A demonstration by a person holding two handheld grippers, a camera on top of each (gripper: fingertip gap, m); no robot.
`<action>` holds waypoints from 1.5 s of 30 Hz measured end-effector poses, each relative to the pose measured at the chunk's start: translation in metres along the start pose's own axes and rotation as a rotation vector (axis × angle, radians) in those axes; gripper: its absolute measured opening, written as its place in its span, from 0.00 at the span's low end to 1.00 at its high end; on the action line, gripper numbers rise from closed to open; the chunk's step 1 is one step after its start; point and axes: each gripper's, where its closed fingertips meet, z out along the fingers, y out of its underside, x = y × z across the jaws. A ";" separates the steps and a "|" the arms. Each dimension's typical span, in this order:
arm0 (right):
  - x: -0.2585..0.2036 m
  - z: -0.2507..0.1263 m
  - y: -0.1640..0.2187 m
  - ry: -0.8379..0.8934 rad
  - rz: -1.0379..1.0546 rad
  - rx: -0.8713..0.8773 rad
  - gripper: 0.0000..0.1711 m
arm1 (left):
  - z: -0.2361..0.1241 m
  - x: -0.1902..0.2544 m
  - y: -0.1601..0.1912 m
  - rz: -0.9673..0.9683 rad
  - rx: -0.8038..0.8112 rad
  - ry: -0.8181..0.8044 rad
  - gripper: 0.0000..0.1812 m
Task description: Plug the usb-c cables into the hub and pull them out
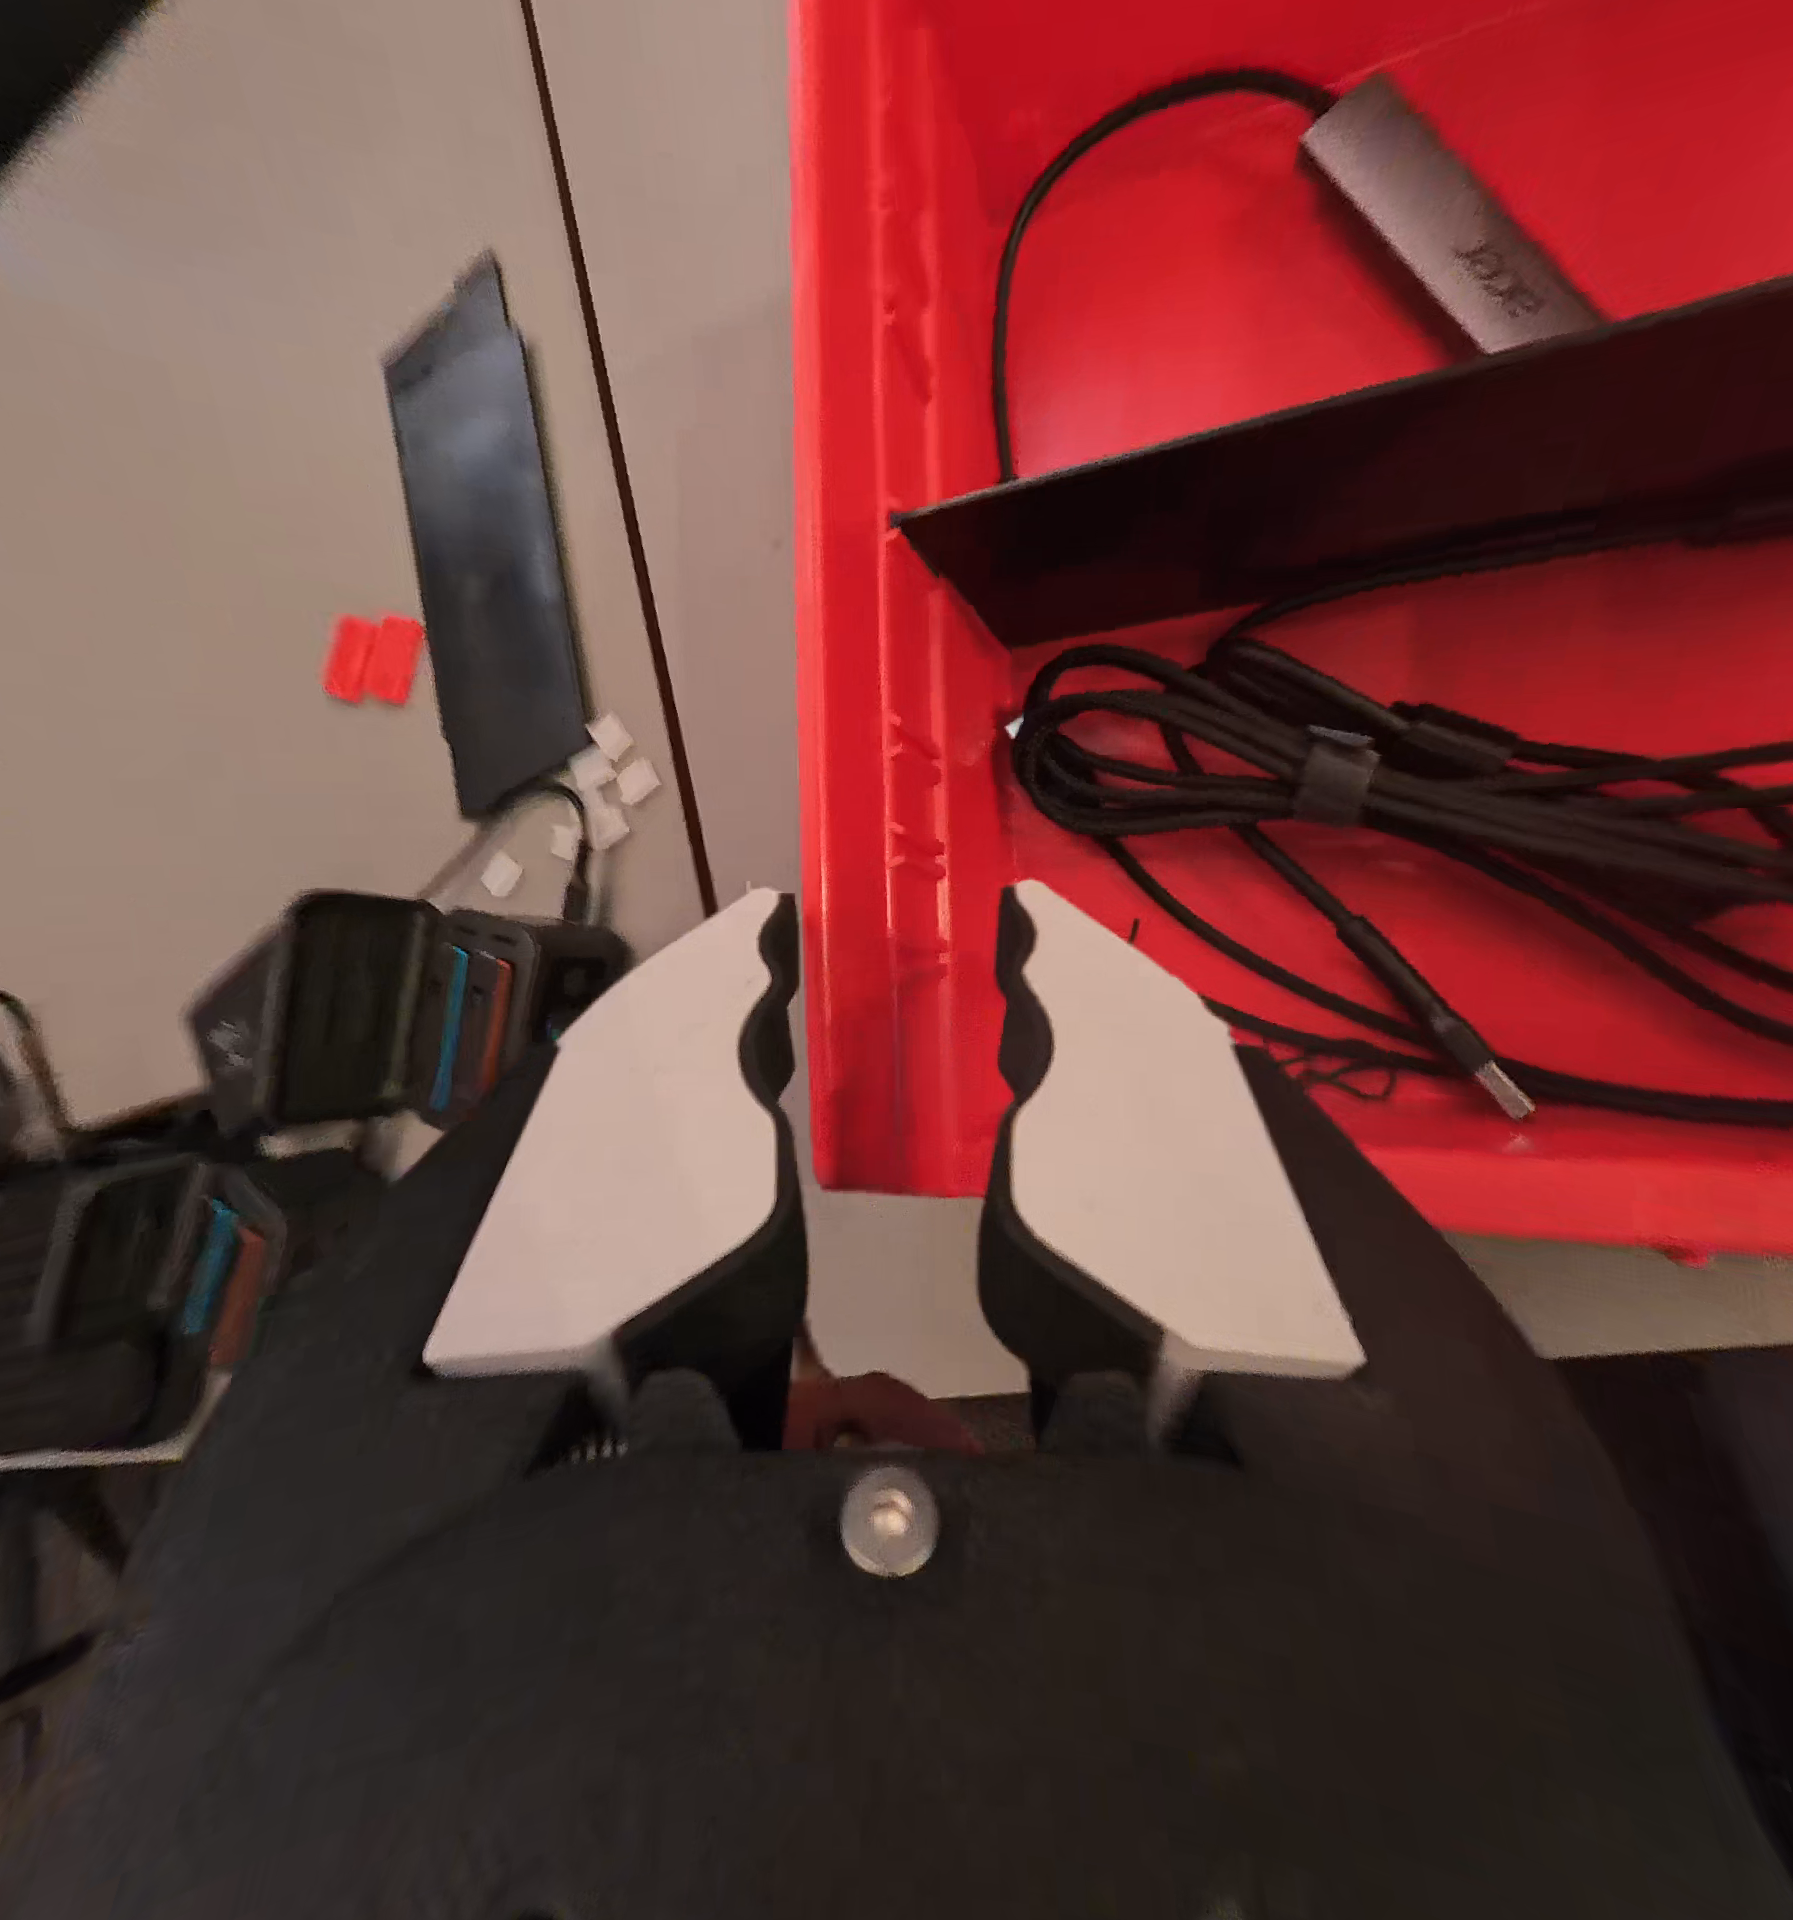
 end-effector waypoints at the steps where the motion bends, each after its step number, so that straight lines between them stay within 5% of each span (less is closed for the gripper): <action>1: 0.000 -0.003 -0.002 0.004 -0.005 0.020 0.18 | -0.007 0.003 -0.007 0.080 0.037 -0.021 0.21; 4: -0.002 -0.008 -0.006 0.003 -0.007 0.063 0.18 | -0.016 0.048 -0.023 0.374 0.122 0.067 0.21; 8: -0.008 -0.009 -0.010 -0.001 -0.023 0.084 0.18 | 0.008 0.091 -0.005 0.777 -0.029 0.127 0.26; 17: -0.017 -0.013 -0.007 -0.010 -0.050 0.097 0.17 | 0.048 0.106 -0.009 0.921 -0.043 0.207 0.15; 22: -0.016 -0.015 -0.010 -0.014 -0.044 0.114 0.17 | 0.037 0.092 -0.021 0.864 0.045 0.130 0.05; 34: -0.020 -0.020 -0.020 -0.019 -0.061 0.134 0.16 | -0.012 0.055 -0.042 0.729 0.151 0.077 0.04; 45: -0.025 -0.027 -0.028 -0.021 -0.072 0.158 0.17 | -0.043 0.036 -0.062 0.261 0.374 0.165 0.04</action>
